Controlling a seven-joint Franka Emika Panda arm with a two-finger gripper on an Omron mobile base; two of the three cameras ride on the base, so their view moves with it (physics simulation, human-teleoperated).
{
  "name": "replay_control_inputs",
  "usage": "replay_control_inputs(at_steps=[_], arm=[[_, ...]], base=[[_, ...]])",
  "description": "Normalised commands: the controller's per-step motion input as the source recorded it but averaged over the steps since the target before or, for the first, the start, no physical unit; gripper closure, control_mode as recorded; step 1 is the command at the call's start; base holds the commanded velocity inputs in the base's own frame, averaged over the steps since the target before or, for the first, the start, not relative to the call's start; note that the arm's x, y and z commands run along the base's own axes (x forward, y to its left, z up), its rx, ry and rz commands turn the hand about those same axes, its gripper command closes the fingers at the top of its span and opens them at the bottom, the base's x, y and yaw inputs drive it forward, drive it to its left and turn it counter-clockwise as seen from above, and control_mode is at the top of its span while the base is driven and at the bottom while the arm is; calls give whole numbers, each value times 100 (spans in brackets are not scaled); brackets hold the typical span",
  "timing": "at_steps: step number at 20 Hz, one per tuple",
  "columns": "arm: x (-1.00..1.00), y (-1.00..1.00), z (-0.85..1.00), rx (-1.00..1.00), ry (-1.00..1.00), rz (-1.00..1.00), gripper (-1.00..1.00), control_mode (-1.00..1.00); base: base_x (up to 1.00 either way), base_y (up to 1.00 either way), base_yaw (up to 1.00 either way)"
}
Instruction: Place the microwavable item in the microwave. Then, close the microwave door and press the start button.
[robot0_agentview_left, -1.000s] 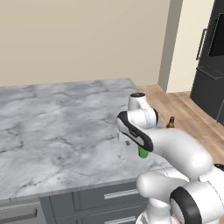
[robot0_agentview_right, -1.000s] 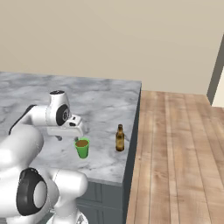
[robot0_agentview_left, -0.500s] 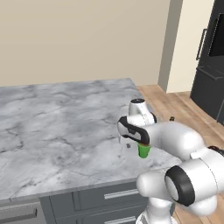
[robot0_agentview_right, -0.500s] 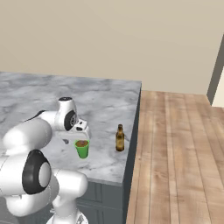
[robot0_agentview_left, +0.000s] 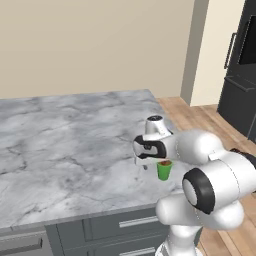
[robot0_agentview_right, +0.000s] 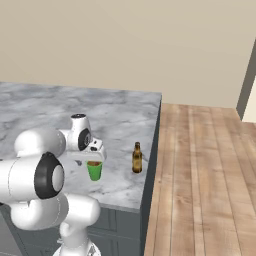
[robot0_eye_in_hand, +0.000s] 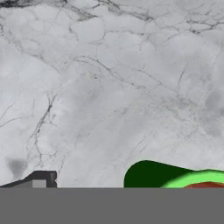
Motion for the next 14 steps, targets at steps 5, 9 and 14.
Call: replay_control_inputs(at_steps=[5,9,14], arm=[[-19,-7,-18,0,0,0,100,-100],[-29,-14,-12,0,0,0,100,-100],[-21,-17,-12,1,-1,0,100,-100]], base=[[0,0,0],[0,0,0],[0,0,0]])
